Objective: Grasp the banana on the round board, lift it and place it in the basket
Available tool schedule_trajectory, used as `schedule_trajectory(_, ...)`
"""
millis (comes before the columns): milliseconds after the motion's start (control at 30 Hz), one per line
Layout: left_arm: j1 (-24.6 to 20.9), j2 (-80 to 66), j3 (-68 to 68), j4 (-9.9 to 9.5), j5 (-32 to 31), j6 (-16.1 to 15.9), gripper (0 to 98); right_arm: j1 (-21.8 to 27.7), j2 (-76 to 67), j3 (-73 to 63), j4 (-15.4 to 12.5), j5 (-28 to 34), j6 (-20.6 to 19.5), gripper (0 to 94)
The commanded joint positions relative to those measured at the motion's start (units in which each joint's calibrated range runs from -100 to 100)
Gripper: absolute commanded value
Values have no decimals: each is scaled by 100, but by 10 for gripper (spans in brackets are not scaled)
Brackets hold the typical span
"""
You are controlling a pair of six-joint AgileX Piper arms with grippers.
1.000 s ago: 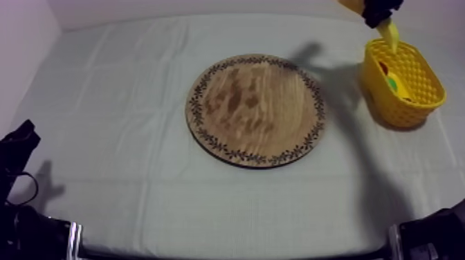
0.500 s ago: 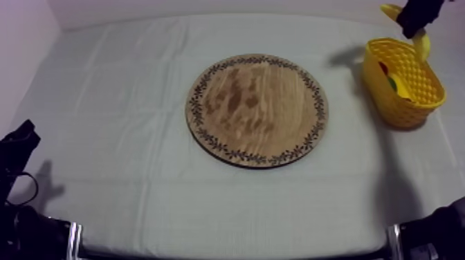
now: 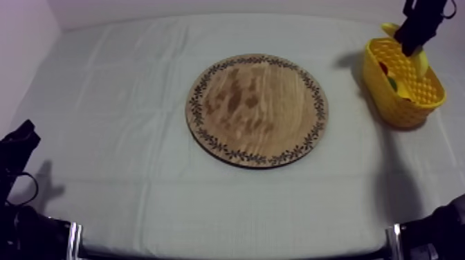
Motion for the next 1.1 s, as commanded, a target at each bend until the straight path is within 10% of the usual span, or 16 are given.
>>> schedule_trajectory(0, 1, 0, -1, -1, -1, 2, 1, 2, 104, 133, -23, -108, -34, 271)
schedule_trajectory(300, 1, 0, -1, -1, -1, 1, 1, 39, 577, 598, -39, -613, -234, 374)
schedule_trajectory(667, 1, 0, -1, -1, -1, 1, 1, 91, 663, 555, -39, -783, -508, 828)
schedule_trajectory(1067, 1, 0, -1, -1, -1, 1, 1, 0, -154, 482, -94, -1008, -519, 824)
